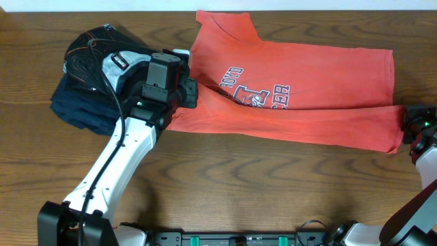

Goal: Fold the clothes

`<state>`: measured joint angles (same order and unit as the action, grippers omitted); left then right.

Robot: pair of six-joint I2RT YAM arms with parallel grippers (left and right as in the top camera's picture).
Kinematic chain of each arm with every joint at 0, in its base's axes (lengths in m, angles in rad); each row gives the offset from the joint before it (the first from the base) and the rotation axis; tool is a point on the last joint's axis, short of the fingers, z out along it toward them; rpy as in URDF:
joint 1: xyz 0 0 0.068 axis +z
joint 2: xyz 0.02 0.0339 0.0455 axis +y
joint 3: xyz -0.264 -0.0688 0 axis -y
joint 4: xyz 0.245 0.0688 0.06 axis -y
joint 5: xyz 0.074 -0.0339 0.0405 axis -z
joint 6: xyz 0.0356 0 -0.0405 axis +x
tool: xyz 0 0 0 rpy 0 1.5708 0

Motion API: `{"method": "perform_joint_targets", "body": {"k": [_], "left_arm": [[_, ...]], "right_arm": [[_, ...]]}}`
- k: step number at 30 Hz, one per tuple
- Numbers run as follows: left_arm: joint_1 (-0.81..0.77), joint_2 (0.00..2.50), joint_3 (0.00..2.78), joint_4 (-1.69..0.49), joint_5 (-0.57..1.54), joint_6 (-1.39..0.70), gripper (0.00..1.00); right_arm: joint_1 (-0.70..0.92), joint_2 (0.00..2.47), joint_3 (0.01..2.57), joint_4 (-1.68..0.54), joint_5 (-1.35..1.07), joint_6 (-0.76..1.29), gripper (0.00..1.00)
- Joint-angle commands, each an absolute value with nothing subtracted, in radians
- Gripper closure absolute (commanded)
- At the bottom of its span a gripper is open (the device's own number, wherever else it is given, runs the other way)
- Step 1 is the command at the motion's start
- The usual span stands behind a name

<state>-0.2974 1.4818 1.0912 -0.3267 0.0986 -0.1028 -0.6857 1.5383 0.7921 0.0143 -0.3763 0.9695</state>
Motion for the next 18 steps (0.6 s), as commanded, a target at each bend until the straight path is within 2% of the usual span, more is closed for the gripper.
{"method": "perform_joint_targets", "body": {"k": [1, 18], "left_arm": [[-0.298, 1.487, 1.115, -0.319, 0.058, -0.086, 0.94], [-0.297, 1.491, 1.115, -0.325, 0.006, -0.081, 0.94]], "right_arm": [[-0.677, 1.545, 0.813, 0.02, -0.343, 0.98, 0.99], [-0.603, 1.545, 0.813, -0.008, -0.26, 0.979, 0.98]]}}
